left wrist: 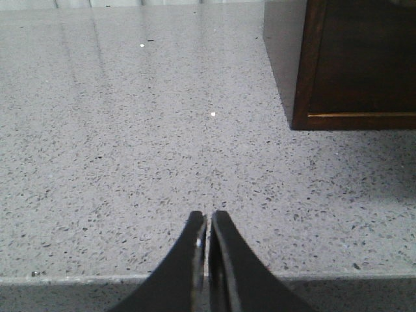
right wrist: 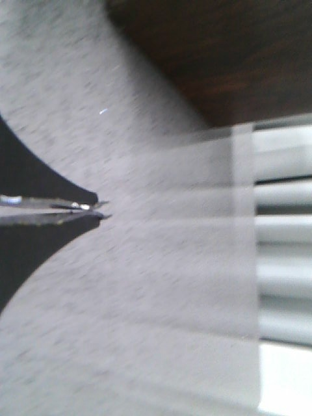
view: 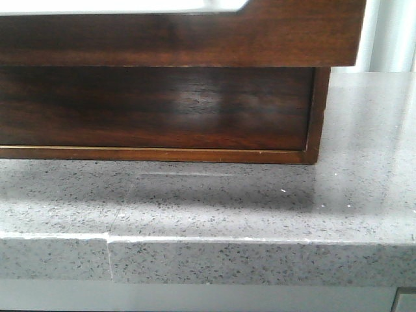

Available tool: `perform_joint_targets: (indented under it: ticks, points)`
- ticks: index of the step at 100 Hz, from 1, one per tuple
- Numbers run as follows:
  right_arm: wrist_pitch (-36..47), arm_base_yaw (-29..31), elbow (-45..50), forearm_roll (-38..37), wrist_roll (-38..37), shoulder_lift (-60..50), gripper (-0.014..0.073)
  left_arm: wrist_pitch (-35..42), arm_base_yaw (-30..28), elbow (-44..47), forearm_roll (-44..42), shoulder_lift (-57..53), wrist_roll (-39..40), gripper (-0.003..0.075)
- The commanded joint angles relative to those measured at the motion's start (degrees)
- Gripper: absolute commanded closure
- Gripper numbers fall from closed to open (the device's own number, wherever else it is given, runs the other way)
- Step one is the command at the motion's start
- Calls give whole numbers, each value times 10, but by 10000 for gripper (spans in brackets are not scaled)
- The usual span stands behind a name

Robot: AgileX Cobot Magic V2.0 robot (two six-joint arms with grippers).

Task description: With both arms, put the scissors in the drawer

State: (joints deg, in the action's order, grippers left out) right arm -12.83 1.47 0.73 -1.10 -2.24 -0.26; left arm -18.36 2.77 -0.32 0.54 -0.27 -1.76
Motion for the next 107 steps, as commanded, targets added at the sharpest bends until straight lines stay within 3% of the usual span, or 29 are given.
perform_joint_targets:
  ticks: [1,24,107]
  points:
    - [-2,7,17,-5,-1,-17,638,30,-1,13,1,-18,5,740]
    - [-45,7,18,-9,-1,-17,638,30,-1,13,1,-18,5,740]
    - [-44,7,18,-11,-1,-17,638,30,-1,13,1,-18,5,740]
